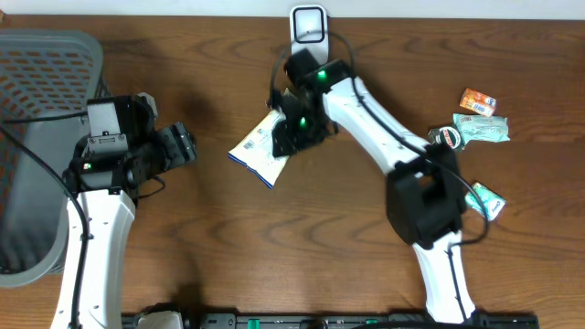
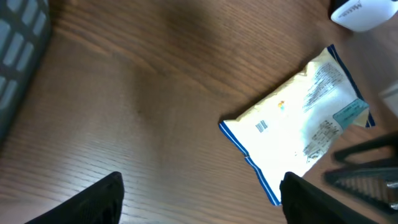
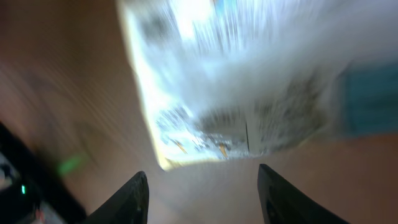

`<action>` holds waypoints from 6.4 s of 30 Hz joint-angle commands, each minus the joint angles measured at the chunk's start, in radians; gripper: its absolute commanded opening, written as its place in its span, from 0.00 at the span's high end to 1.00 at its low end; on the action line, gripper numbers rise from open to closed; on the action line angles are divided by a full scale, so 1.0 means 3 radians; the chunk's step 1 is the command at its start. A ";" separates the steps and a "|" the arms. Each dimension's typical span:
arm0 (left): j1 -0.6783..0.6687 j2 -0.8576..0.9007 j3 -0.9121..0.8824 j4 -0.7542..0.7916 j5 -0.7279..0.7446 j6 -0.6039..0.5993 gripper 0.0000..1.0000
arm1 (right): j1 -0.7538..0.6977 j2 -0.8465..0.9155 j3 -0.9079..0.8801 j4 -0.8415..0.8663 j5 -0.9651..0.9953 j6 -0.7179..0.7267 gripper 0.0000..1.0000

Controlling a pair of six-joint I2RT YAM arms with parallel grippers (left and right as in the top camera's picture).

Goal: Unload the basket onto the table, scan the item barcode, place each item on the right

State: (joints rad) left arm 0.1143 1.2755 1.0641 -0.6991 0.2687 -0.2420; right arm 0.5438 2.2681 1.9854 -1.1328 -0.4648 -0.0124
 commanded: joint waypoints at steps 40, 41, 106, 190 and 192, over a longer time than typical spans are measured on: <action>-0.0409 0.0711 -0.0020 0.0745 0.0238 -0.0270 0.25 | -0.0280 -0.0195 0.0034 0.0203 0.0448 0.0064 0.51; -0.0429 0.0711 -0.0018 0.0785 0.0238 -0.0268 0.25 | -0.0284 -0.0234 0.0034 0.0161 0.0423 0.0066 0.53; -0.1058 0.1305 -0.0262 0.0914 0.0239 -0.0072 0.25 | -0.0565 -0.0019 -0.1214 0.0760 0.0790 -0.0009 0.99; -0.1380 0.2426 -0.0050 0.1502 0.0652 -0.0960 0.93 | -0.1017 -0.0145 -0.1507 0.1272 -0.1204 0.0154 0.29; -0.1380 0.2426 -0.0050 0.1502 0.0652 -0.0960 0.92 | -0.0971 -0.0135 -0.1559 0.1429 -0.1204 0.0259 0.32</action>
State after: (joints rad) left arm -0.2901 1.9373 1.0653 -0.2348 0.5053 -0.5240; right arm 0.2237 2.2189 1.5417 -0.7368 -0.7914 0.0143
